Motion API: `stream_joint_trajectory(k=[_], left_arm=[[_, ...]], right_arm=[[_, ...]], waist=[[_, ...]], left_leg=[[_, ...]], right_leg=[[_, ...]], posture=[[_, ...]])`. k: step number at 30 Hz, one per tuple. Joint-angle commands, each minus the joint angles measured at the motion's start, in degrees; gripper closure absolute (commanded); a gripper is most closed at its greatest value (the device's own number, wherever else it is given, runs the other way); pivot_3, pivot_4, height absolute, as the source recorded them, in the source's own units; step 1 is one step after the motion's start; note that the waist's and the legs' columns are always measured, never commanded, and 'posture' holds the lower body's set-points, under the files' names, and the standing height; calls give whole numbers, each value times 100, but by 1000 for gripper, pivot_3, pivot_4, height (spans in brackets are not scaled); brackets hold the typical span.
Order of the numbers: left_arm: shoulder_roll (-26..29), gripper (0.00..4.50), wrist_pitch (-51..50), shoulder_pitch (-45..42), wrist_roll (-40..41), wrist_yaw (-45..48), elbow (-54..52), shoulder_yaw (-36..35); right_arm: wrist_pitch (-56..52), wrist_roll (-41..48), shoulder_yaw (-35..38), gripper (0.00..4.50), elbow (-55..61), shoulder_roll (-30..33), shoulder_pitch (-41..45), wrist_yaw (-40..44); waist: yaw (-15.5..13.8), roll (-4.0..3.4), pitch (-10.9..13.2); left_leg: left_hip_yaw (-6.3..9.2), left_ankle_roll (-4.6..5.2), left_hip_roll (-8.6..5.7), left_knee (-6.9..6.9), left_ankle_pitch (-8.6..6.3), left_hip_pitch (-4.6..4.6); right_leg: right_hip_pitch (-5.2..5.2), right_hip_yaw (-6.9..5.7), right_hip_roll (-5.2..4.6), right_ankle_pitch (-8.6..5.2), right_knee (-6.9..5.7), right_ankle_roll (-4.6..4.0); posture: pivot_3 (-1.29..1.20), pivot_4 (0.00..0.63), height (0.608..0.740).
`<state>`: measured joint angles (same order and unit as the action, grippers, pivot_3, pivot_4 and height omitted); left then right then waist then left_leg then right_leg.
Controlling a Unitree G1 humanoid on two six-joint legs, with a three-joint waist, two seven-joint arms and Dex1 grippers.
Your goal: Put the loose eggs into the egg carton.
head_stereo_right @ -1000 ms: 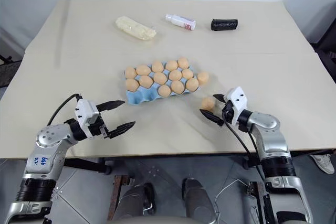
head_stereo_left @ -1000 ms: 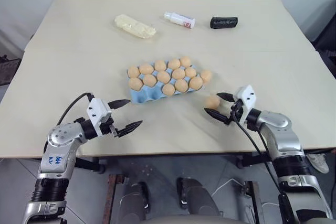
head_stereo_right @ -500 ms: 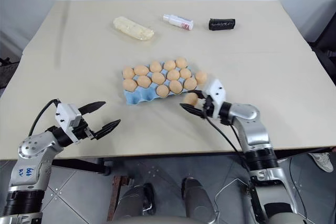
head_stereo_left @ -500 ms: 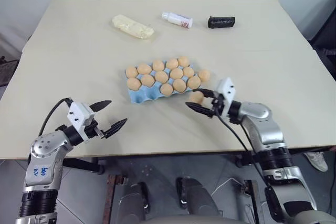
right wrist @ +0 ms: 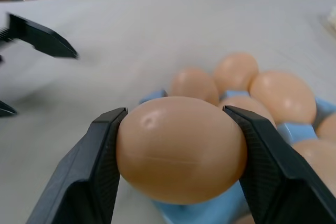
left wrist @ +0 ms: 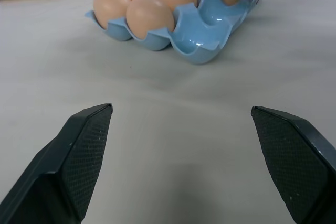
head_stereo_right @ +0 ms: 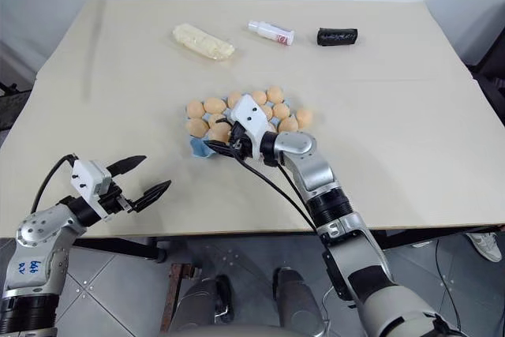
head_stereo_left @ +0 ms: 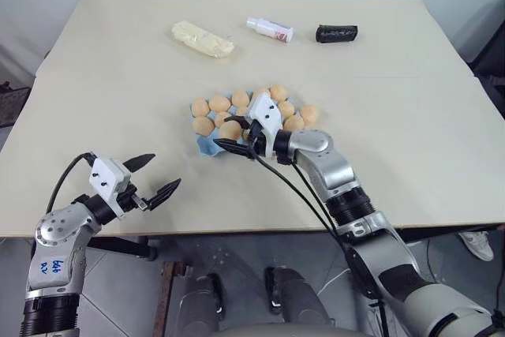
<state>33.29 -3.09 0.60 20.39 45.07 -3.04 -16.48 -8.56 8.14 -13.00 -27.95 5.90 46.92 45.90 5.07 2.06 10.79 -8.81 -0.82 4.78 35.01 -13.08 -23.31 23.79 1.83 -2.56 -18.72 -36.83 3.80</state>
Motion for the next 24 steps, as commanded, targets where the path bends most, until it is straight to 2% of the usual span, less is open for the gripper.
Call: stream_joint_trajectory(k=[1,2,7,13,19,24], left_arm=[[0,0,-31,138,156,-68,-388,-127],[-3,0,-59,158,163,-87,-447,-118],[35,0,-154,100,208,-38,-607,-25],[56,0,-301,-290,248,147,-654,332],[-25,0,-412,-809,217,376,-474,796],[-112,0,-275,-1247,81,495,-98,1055]], right_arm=[[226,45,162,283,32,-69,120,-26],[227,54,162,21,115,-39,73,-8],[-198,455,324,21,1658,571,-657,384],[-412,881,1226,21,3177,1654,-2054,328],[-153,879,2189,21,3284,2322,-3333,52],[113,742,2443,21,2795,2536,-3525,-120]], waist=[[3,0,0],[7,0,0],[-4,0,0],[-57,2,-1],[-43,1,-1],[11,0,0]], left_leg=[[0,0,1,0,0,-1],[0,0,1,0,-1,-1],[2,-1,2,-1,-1,0],[7,7,-3,1,-6,1],[6,8,-2,-2,-5,3],[-8,21,-1,8,4,11]], right_leg=[[0,0,1,0,0,0],[0,0,1,0,0,0],[-1,-1,3,-1,-2,0],[-14,-4,-4,1,20,3],[-18,0,7,2,26,4],[-17,19,19,9,20,18]], posture=[[0,150,740],[0,150,740],[0,150,740],[0,150,740],[0,150,740],[0,150,740]])
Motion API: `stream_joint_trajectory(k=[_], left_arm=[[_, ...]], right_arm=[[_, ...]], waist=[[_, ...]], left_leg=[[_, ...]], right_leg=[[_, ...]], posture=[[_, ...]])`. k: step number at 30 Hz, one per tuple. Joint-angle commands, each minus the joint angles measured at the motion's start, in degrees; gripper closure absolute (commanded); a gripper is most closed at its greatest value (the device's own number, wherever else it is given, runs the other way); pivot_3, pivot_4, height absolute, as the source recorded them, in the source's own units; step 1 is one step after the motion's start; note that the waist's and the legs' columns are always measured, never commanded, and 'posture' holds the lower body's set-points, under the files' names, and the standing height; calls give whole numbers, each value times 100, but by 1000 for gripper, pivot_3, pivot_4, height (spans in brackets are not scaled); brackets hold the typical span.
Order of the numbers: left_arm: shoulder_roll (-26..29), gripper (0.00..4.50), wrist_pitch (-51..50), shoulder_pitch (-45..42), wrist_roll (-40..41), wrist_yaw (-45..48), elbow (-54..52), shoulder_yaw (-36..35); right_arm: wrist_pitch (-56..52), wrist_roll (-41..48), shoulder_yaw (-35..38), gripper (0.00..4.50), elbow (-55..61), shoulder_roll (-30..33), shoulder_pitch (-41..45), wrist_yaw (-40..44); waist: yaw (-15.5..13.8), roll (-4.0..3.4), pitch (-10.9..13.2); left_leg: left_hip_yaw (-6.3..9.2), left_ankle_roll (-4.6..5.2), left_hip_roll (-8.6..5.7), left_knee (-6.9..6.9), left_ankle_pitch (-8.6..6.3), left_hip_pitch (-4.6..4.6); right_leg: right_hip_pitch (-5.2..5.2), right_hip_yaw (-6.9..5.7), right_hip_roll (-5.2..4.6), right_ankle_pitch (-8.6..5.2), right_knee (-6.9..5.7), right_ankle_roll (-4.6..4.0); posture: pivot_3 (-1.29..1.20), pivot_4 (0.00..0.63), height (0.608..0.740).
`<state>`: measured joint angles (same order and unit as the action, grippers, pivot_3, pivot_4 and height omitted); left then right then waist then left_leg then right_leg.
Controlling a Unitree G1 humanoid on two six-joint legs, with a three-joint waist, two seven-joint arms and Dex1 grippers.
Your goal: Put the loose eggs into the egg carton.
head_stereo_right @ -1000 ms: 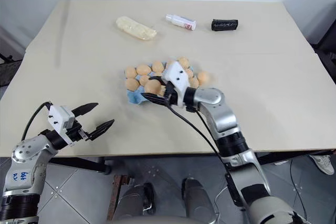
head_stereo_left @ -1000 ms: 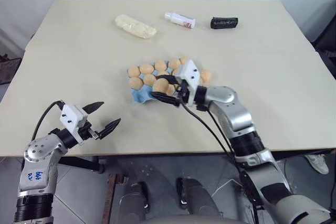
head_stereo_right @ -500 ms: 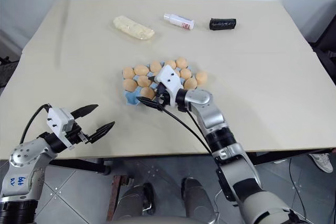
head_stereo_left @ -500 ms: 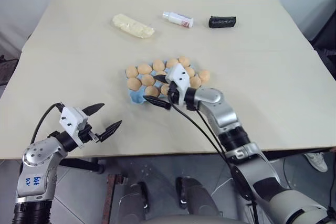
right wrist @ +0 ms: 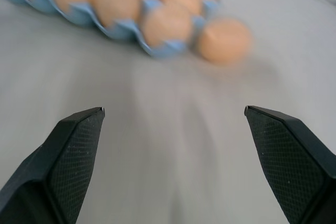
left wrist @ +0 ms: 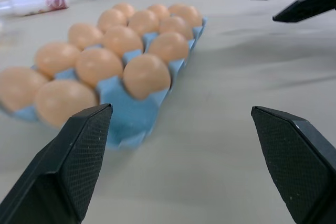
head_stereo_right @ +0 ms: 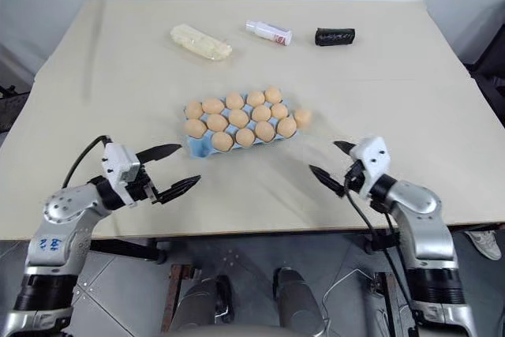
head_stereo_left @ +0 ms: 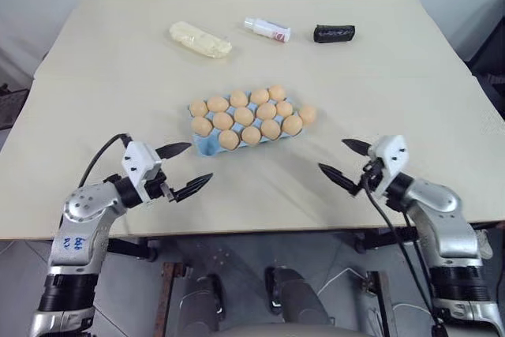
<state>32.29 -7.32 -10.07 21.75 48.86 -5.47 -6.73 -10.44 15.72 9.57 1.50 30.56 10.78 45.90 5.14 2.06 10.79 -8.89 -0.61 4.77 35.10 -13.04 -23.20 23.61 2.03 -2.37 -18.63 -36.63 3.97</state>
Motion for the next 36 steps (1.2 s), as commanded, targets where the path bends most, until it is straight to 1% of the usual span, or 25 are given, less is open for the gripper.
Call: stream_joint_trajectory(k=[1,5,9,15,21,24,29,36], left_arm=[[-26,0,136,-278,-39,169,195,135],[-8,0,156,-401,-25,250,315,154],[58,0,88,-270,54,258,249,19],[78,0,133,24,12,38,32,-193],[32,0,149,320,20,-197,-238,-344],[10,0,173,391,18,-284,-297,-379],[-14,0,215,481,20,-395,-368,-411],[-20,0,256,480,15,-460,-371,-431]], right_arm=[[395,-69,212,21,-400,105,183,-163],[602,-119,125,21,-1088,148,662,-143],[854,-301,-179,21,-2008,78,1561,22],[524,-677,-566,21,-3843,-356,3388,-277],[467,-896,-686,21,-5241,-864,4584,-654],[616,-1031,-719,21,-5690,-943,4846,-750],[562,-1127,-693,21,-6233,-1033,5115,-844],[-41,-940,-515,21,-6098,-894,5001,-564]], waist=[[0,0,0],[-6,0,0],[0,-1,1],[39,-5,3],[46,-5,4],[23,-5,4],[53,-6,4],[119,-6,4]], left_leg=[[0,-2,0,2,1,3],[1,-6,-7,9,6,8],[-7,11,-7,9,16,6],[-7,14,-3,10,24,4],[-5,11,-1,7,23,-3],[-4,9,-3,7,22,-8],[-7,6,-3,8,19,-8],[-4,5,-2,7,16,-7]], right_leg=[[-1,2,1,1,-3,1],[-3,3,-5,4,-16,5],[1,5,-6,7,-18,11],[10,9,-3,6,-28,7],[12,5,-6,2,-25,1],[12,2,-9,1,-19,1],[12,3,-10,1,-16,2],[12,2,-9,1,-23,1]], posture=[[0,150,740],[0,150,740],[0,150,740],[0,150,740],[0,150,740],[0,150,740],[0,150,740],[0,150,740]])
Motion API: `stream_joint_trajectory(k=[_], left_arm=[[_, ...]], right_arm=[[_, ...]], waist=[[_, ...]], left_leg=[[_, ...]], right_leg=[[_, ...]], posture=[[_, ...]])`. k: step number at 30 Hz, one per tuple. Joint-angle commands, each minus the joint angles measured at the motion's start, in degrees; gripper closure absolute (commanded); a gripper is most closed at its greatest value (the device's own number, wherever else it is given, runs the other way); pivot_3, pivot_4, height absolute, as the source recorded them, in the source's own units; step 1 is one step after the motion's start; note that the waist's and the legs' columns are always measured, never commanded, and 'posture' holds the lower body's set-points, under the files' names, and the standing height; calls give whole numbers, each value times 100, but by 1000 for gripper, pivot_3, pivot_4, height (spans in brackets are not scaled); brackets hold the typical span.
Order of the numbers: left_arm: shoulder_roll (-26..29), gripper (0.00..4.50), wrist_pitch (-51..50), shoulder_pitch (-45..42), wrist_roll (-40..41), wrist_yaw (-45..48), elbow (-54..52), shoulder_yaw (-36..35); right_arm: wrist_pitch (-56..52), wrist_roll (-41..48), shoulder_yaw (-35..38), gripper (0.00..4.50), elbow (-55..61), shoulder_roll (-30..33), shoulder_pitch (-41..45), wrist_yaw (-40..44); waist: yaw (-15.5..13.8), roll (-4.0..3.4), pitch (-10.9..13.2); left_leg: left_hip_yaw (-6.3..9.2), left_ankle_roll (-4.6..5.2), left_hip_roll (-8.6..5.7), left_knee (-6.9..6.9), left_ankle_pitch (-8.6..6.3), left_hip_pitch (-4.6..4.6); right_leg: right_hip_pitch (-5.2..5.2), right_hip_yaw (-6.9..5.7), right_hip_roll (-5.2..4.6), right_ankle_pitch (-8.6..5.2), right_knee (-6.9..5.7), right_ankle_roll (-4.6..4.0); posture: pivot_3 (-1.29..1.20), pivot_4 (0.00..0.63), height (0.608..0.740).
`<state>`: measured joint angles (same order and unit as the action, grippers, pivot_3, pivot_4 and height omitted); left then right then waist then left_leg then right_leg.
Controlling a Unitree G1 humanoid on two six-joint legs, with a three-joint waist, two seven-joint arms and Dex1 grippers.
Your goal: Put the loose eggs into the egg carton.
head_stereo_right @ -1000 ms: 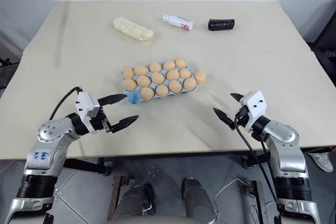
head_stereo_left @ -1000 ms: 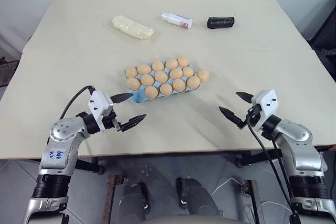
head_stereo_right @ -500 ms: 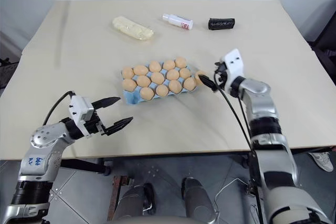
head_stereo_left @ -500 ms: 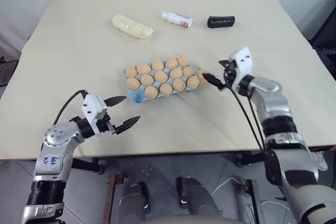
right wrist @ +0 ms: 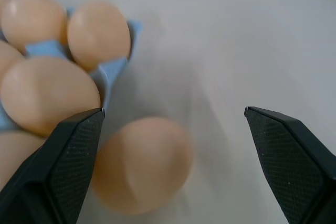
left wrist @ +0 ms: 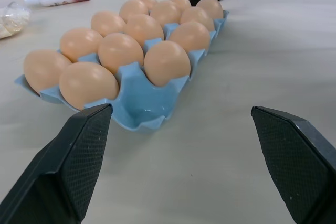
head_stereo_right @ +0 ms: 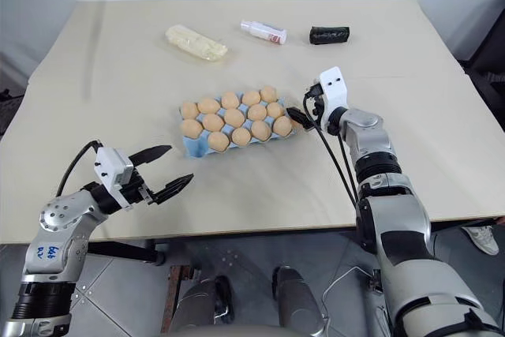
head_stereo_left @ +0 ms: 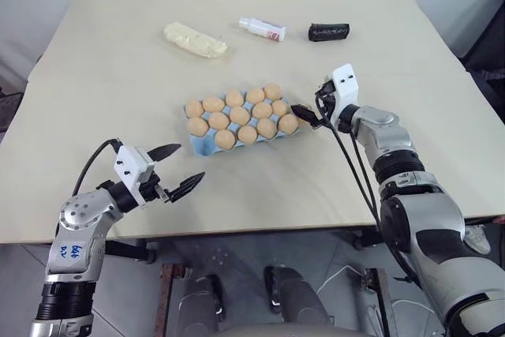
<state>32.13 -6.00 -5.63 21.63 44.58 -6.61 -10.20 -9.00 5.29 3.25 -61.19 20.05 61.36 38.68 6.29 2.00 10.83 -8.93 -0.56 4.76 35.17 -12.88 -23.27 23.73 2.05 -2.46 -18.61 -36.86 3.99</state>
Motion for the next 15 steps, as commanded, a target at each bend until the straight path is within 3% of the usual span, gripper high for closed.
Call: stream_joint_trajectory(k=[1,15], left_arm=[[0,0,127,33,26,-27,-252,-80],[32,0,132,-122,25,64,-116,-33]], right_arm=[[-217,99,108,21,223,184,-103,205],[-101,73,62,21,499,46,-377,271]], waist=[[6,0,0],[25,-1,1]], left_leg=[[0,1,0,0,0,0],[-4,0,0,-1,1,1]], right_leg=[[0,-1,0,0,0,0],[1,-1,3,0,-2,0]], posture=[[0,150,740],[0,150,740]])
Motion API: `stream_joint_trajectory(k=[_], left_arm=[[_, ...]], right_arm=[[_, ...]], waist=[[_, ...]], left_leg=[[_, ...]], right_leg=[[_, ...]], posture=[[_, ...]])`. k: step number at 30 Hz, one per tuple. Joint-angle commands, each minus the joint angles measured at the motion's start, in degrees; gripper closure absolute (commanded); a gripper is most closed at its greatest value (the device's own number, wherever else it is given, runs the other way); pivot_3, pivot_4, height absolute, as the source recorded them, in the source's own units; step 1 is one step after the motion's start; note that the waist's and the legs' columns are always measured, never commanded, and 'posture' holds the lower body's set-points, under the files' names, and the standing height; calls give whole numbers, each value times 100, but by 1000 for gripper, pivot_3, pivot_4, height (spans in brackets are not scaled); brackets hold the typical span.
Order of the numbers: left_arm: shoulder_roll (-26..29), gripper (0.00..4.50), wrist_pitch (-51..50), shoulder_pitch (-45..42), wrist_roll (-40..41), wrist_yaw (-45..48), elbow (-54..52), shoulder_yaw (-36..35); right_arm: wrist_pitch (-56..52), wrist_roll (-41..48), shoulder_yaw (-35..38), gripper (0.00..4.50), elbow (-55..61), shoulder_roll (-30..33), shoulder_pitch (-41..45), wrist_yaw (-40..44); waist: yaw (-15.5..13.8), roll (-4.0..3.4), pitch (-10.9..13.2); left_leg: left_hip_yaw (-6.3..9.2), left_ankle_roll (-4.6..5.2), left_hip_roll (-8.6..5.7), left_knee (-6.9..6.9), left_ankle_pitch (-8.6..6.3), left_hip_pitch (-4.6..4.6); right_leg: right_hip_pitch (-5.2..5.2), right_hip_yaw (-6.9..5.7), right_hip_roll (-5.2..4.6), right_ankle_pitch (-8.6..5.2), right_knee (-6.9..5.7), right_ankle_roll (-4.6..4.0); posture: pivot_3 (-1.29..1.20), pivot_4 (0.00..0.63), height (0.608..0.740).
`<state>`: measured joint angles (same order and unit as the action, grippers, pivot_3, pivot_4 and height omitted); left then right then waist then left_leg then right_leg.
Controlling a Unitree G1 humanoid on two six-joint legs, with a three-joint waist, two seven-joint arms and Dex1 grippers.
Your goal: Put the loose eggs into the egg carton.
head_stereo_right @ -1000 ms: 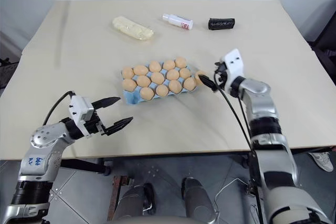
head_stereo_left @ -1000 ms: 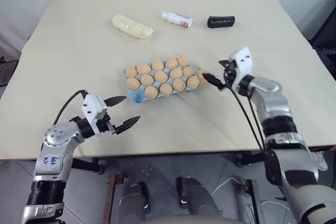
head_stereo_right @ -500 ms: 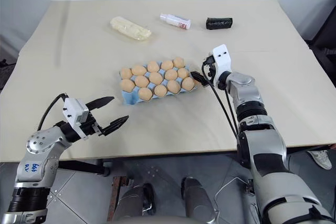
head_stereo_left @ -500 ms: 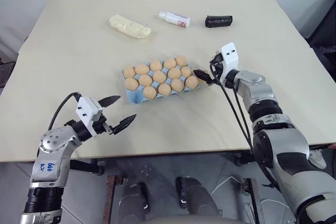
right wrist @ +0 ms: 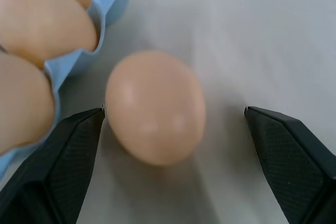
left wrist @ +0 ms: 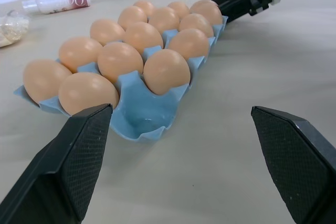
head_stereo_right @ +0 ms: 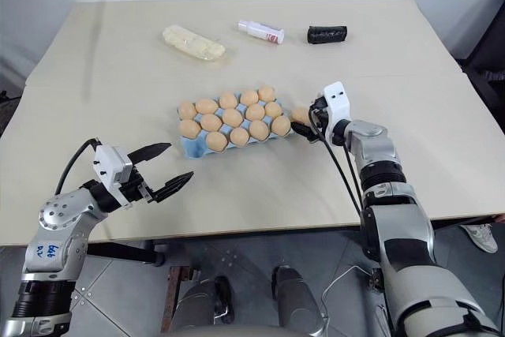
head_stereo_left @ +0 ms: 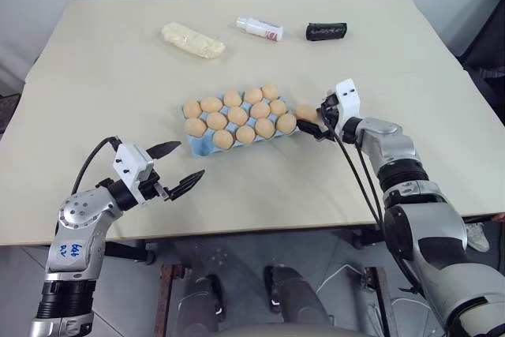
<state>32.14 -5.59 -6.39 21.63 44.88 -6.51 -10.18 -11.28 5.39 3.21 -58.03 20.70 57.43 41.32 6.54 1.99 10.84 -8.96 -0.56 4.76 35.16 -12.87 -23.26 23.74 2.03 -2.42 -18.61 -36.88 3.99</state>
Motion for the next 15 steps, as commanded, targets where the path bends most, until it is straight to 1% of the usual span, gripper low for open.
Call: stream_joint_trajectory(k=[1,5,8,12,13,15], left_arm=[[31,0,85,-43,25,33,-131,-36],[21,0,74,-40,21,38,-142,-22],[27,0,73,-35,18,42,-147,-27],[70,0,54,16,25,33,-171,-93],[94,0,65,62,22,36,-166,-131],[123,0,80,126,22,27,-164,-184]], right_arm=[[190,65,81,21,145,-40,18,-25],[578,74,128,21,-23,-183,-13,-124],[820,57,105,647,-67,-246,-66,-78],[980,14,-39,2073,193,-207,-214,306],[1020,-38,-96,2361,333,-150,-245,341],[1085,-130,-170,2361,550,-50,-284,363]], waist=[[-1,0,0],[-1,0,0],[1,0,0],[-9,0,0],[-9,0,0],[-4,0,0]], left_leg=[[0,0,0,0,0,0],[1,0,1,0,0,0],[1,0,1,0,1,0],[1,-1,1,0,2,0],[2,-1,0,0,2,0],[0,-1,1,0,2,0]], right_leg=[[0,0,0,0,0,0],[0,0,2,0,-1,0],[0,-1,2,0,0,0],[0,-1,3,0,0,0],[0,-1,2,0,1,0],[0,-2,2,0,0,1]], posture=[[0,150,740],[0,150,740],[0,150,740],[0,150,740],[0,150,740],[0,150,740]])
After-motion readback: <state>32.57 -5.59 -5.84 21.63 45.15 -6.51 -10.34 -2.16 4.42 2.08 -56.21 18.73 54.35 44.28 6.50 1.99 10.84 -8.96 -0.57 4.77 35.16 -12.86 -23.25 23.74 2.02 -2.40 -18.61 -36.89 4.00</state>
